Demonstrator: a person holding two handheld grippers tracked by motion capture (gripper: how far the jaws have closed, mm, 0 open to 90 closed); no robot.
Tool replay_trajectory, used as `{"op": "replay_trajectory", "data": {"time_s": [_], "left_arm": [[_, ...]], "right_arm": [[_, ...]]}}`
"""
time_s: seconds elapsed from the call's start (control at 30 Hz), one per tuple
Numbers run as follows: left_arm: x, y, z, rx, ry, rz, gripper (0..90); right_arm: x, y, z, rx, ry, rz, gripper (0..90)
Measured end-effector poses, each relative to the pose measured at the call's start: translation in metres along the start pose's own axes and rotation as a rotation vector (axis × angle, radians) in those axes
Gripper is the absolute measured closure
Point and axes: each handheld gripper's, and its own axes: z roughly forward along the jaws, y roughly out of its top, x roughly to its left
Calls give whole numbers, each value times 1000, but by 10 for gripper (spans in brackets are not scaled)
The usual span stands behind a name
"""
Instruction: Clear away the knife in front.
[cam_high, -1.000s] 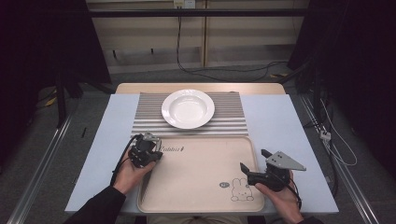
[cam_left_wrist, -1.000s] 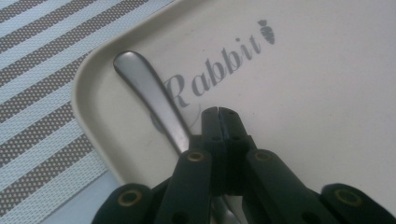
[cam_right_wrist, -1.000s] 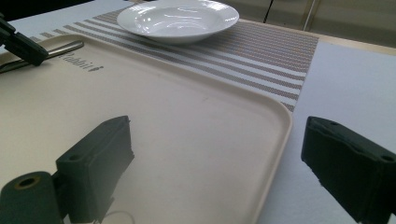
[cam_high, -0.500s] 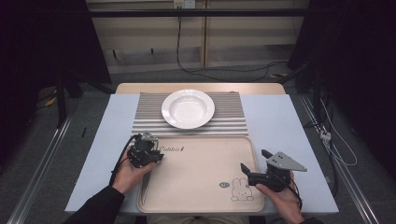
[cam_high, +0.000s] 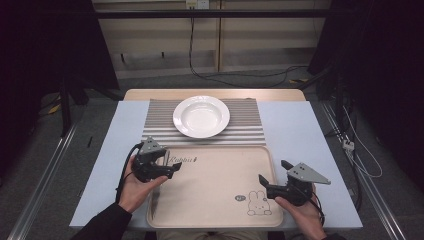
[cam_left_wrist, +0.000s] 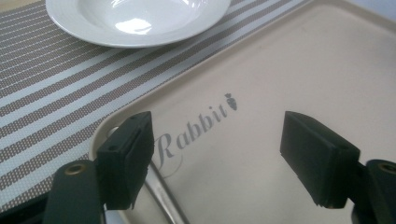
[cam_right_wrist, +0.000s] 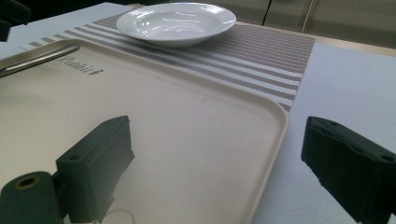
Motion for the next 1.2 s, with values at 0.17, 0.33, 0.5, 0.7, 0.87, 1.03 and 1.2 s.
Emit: {"op": "replay_trajectory", "data": {"time_s": [0.17, 0.33, 0.5, 0.7, 0.87, 1.03, 1.2], "left_arm": [[-9, 0, -18, -57, 47, 31, 127], [-7, -9, -28, -22, 16, 63, 76], [0, -23, -38, -39, 48, 41, 55], [9, -40, -47, -43, 108, 4, 62], [16, -56, -48, -38, 124, -32, 61], [22, -62, -50, -70, 118, -45, 60], [23, -61, -51, -74, 119, -55, 64]], "right_arm": [[-1, 0, 0, 0, -2, 7, 88], [-1, 0, 0, 0, -3, 9, 87], [-1, 0, 0, 3, -4, 6, 88], [-1, 0, 1, 5, -6, 13, 87], [-2, 0, 0, 2, -6, 17, 87], [-1, 0, 0, -1, -3, 6, 87], [-2, 0, 0, -1, -6, 13, 88]]}}
